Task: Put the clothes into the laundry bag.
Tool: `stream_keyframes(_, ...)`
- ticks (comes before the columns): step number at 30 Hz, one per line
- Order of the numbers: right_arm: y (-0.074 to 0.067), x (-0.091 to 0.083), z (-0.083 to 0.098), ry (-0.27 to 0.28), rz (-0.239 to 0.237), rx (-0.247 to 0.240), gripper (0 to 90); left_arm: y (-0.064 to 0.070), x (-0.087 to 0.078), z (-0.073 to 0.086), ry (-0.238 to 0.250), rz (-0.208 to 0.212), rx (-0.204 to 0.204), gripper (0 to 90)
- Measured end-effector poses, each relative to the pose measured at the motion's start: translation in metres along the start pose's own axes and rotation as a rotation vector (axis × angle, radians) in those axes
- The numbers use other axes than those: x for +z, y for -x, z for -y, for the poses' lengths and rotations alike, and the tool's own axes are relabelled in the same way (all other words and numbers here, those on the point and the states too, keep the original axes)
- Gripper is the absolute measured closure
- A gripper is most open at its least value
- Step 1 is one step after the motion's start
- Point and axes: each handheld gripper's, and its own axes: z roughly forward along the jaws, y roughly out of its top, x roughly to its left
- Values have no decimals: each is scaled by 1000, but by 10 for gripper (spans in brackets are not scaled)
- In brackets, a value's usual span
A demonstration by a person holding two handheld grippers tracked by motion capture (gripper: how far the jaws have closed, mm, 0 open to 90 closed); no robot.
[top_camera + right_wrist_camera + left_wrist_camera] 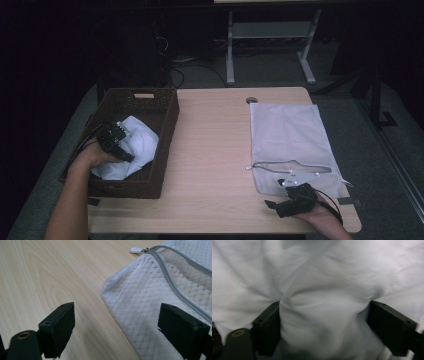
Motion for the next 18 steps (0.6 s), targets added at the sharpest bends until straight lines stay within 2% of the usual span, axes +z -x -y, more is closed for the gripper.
stream_keyframes(2, 0, 0, 0, 0, 0, 2, 140, 1, -2, 0, 3, -1, 0, 285)
stream_keyframes(6, 0, 0, 0, -2, 0, 2, 140, 1, -8, -1, 9, 4, -32, 559)
stream_keyframes(9, 0, 0, 0, -3, 1, 0, 141, 1, -10, -1, 7, 9, -55, 679)
stream_keyframes(18, 2, -1, 1, -1, 3, 6, 141, 0, -27, -3, 44, 13, -92, 720)
